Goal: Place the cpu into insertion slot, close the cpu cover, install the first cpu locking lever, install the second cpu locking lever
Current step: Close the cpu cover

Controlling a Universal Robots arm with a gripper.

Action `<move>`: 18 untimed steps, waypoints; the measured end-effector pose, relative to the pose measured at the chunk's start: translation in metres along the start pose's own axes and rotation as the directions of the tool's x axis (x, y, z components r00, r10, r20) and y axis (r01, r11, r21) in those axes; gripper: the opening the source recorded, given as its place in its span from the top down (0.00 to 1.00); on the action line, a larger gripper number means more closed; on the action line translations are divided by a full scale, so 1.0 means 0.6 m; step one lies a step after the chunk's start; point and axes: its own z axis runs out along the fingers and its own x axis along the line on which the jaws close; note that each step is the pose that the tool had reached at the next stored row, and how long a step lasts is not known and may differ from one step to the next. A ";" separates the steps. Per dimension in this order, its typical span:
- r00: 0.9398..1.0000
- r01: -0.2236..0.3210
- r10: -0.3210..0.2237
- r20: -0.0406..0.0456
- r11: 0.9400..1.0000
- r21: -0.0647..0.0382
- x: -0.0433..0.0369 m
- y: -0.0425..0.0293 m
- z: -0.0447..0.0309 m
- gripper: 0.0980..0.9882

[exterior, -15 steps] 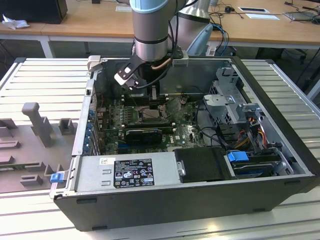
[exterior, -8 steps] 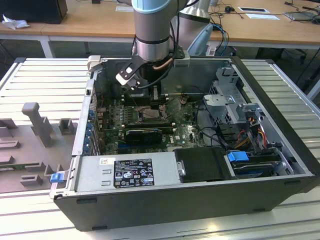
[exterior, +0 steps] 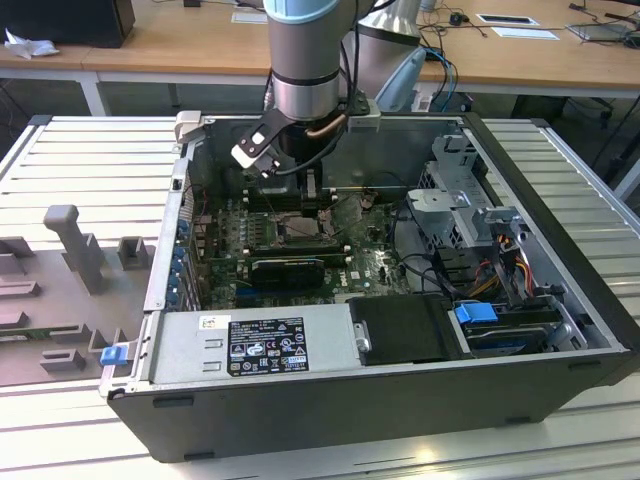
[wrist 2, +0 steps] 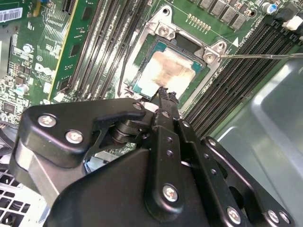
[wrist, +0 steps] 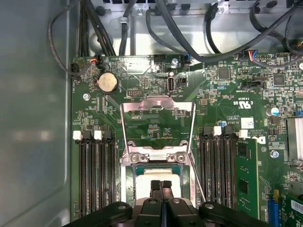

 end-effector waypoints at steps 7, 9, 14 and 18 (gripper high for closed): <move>1.000 0.000 0.000 0.000 1.000 0.000 0.000 0.000 -0.002 0.99; 1.000 0.000 0.000 0.000 1.000 0.000 0.000 0.000 -0.002 0.99; 1.000 0.000 0.000 0.001 1.000 0.000 0.000 0.007 -0.002 0.99; 1.000 0.000 0.000 0.001 1.000 0.000 0.001 0.008 -0.015 0.99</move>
